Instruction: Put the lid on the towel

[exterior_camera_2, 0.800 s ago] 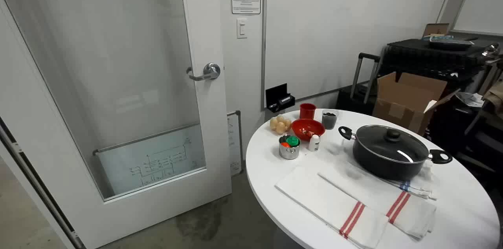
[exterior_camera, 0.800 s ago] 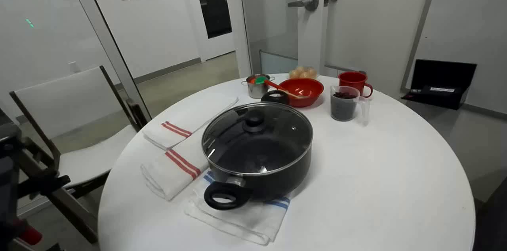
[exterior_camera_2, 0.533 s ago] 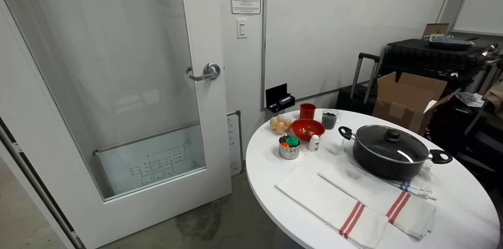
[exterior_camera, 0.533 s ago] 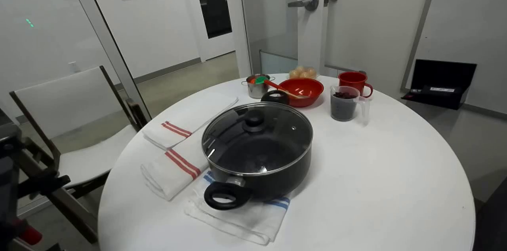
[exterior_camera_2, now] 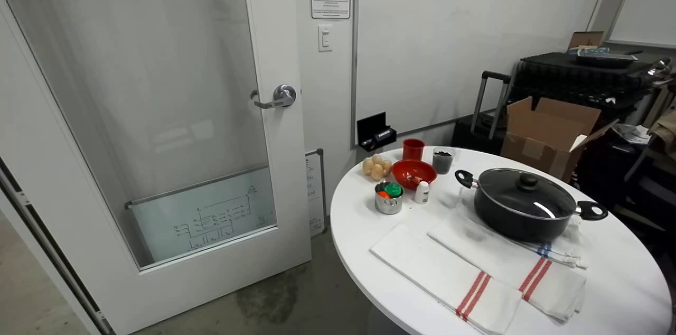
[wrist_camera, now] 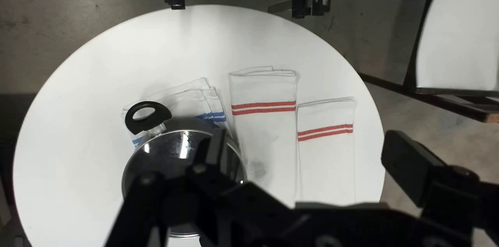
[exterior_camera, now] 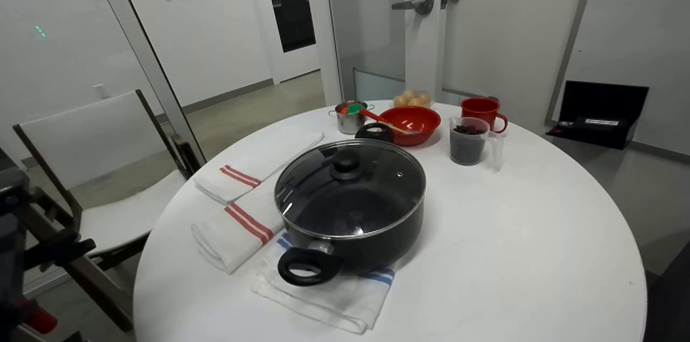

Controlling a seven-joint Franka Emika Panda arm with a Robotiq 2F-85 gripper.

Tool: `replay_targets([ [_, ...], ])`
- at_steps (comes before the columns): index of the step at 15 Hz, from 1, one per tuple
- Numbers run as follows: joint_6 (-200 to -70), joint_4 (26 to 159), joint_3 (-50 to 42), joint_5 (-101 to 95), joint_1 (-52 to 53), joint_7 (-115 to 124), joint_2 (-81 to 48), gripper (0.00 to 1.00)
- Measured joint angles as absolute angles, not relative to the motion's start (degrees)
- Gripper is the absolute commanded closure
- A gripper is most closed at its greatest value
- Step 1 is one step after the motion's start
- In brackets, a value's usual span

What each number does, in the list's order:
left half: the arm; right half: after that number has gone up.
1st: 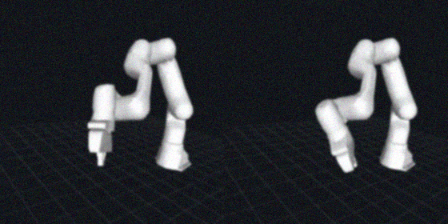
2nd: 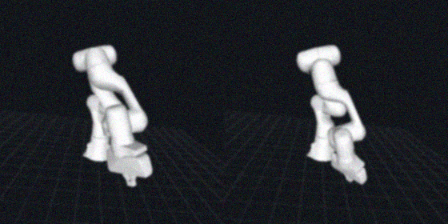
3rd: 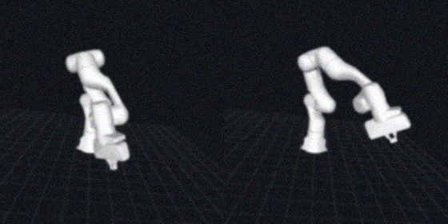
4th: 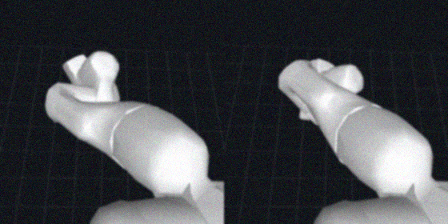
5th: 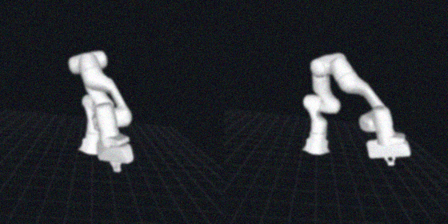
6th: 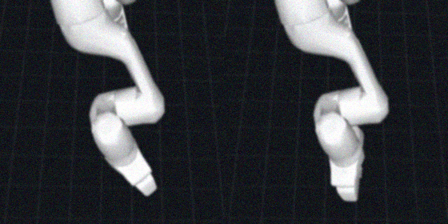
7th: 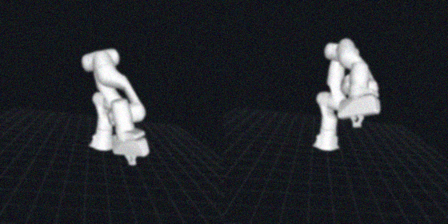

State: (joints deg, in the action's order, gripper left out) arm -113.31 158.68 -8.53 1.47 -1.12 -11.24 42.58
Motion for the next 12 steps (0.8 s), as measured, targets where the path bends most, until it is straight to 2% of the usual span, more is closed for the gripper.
replay_targets([
  [5,-121.73,157.29,-8.44,-0.69,-2.64,-11.21,32.55,0.0],
  [12,-138.63,151.13,-6.42,-9.63,-5.02,-7.54,10.43,0.0],
])
